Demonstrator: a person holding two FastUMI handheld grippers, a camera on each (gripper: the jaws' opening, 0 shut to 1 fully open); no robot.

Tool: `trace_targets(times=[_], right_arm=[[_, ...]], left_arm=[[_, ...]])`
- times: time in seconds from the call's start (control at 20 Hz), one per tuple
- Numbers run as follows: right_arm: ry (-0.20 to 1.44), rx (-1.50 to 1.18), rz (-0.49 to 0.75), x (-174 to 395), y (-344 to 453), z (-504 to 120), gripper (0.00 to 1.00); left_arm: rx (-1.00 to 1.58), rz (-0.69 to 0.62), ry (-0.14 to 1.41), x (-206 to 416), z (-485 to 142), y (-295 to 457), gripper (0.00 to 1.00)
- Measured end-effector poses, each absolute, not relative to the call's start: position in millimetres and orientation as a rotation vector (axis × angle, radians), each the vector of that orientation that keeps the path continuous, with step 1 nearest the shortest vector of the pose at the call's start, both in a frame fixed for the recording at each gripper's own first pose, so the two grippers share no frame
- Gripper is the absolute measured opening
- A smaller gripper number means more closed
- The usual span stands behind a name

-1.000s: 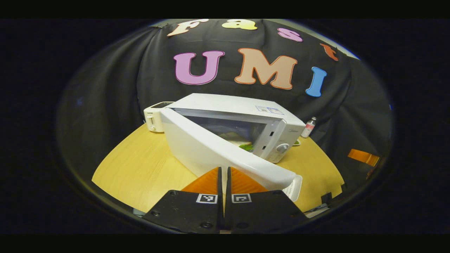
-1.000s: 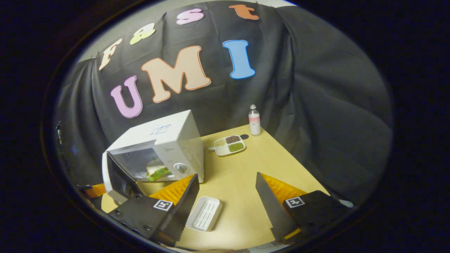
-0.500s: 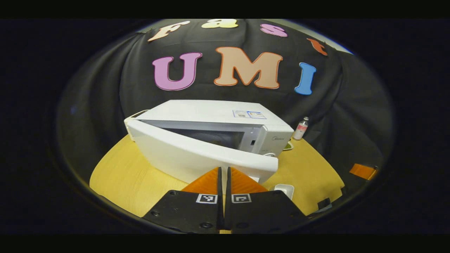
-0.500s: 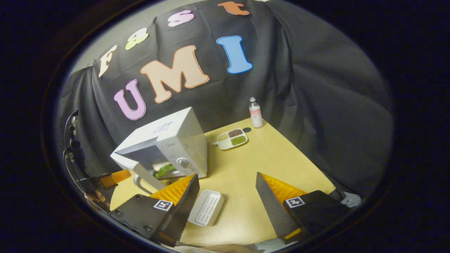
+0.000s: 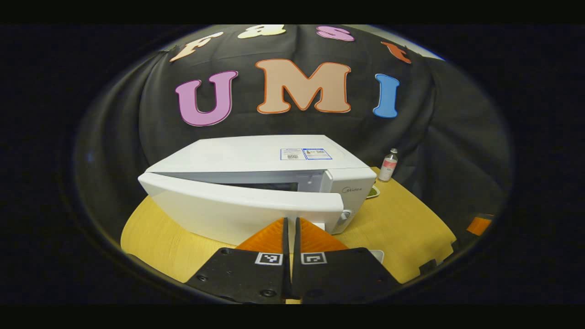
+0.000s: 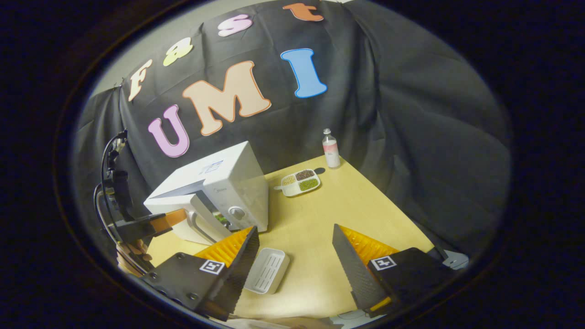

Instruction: Open the microwave oven with the left hand, put the food in, and close the microwave oven.

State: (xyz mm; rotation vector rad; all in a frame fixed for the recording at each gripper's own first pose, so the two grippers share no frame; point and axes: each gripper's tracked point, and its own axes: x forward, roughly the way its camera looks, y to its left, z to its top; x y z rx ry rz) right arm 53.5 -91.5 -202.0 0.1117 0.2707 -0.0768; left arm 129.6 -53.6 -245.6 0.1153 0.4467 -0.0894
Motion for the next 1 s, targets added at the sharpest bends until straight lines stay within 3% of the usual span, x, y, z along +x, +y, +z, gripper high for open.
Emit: trace_targets(times=[0.15,0.2,0.25,0.3,0.35,0.4,0.5,0.55,0.6,0.65,1.0], right_arm=[[0.280,0.105,-0.075,56,-89,-204,1.00],[0.282,0.099,-0.073,56,-88,-205,0.91],[0.283,0.094,-0.071,57,-87,-205,1.00],[0.283,0.091,-0.069,57,-85,-204,0.91],[0.283,0.090,-0.065,58,-83,-205,0.91],[0.285,0.090,-0.062,58,-82,-204,1.00],[0.292,0.091,-0.058,59,-82,-206,1.00],[0.292,0.090,-0.058,59,-81,-207,0.91],[0.289,0.091,-0.056,59,-81,-205,0.91],[0.284,0.092,-0.055,60,-80,-204,1.00],[0.281,0.094,-0.051,61,-81,-204,1.00]], left_arm=[[0.114,-0.089,0.442,139,-244,-55,0.00],[0.109,-0.088,0.442,142,-244,-56,0.01],[0.104,-0.086,0.441,144,-243,-56,0.01],[0.100,-0.085,0.442,146,-243,-56,0.01],[0.099,-0.083,0.442,149,-243,-57,0.00],[0.100,-0.081,0.441,152,-243,-57,0.01],[0.118,-0.075,0.435,158,-242,-57,0.01],[0.131,-0.073,0.430,161,-240,-57,0.01],[0.143,-0.071,0.427,162,-239,-56,0.00],[0.154,-0.070,0.421,165,-238,-56,0.00],[0.141,-0.053,0.418,171,-240,-52,0.00]])
